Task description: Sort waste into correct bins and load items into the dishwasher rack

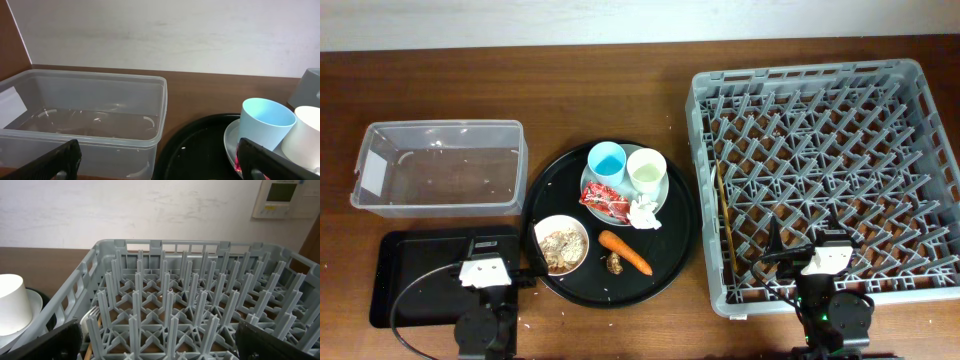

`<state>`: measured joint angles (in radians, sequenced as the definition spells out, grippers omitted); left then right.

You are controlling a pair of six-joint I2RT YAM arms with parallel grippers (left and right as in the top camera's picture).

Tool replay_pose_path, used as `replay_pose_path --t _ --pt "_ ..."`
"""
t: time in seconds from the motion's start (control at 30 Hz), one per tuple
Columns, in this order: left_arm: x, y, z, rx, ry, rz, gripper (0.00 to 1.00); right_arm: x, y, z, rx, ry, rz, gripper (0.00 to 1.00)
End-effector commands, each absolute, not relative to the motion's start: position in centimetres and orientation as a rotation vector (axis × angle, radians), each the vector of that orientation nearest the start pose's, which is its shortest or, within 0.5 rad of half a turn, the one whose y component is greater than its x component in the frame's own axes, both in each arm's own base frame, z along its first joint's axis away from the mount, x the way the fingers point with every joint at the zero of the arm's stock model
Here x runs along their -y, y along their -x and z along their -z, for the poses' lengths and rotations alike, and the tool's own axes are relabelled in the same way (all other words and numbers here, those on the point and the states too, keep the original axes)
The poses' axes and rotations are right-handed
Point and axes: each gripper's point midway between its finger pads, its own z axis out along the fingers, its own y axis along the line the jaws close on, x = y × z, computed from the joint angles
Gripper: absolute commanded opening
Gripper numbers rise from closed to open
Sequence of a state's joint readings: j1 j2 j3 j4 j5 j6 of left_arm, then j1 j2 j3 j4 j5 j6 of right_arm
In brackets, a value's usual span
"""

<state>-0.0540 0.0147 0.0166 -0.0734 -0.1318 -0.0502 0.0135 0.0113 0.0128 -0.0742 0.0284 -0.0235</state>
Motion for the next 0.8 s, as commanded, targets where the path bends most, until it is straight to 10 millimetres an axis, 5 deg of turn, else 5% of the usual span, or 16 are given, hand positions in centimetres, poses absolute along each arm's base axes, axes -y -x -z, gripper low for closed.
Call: replay_pose_path --t 0.0,0.33,0.4,0.53,0.77 --pt "-0.9 -24.6 -16.0 -1.633 0.106 -0.021 0.99 0.5 -24.6 -15.6 -1.649 -0.009 0.039 0.99" --pt "-0.3 -24.6 -16.3 -1.621 0.081 0.008 0.99 0.5 -24.6 -15.6 -1.650 -0.009 0.039 0.99" --pt "1.2 -24.6 -16.9 -1.605 0.014 0.079 0.99 0.5 -24.6 -15.6 -1.650 -0.009 0.039 0.99" --pt "4.2 -23.1 -22.7 -1.500 -0.134 0.222 0.99 0.5 -24.6 -15.6 -1.649 -0.009 0.039 0.99" --pt "5.6 -19.2 -33.4 -1.580 -0.206 0.302 0.99 0.5 -24.6 -15.6 -1.650 -0.009 0.039 0.99"
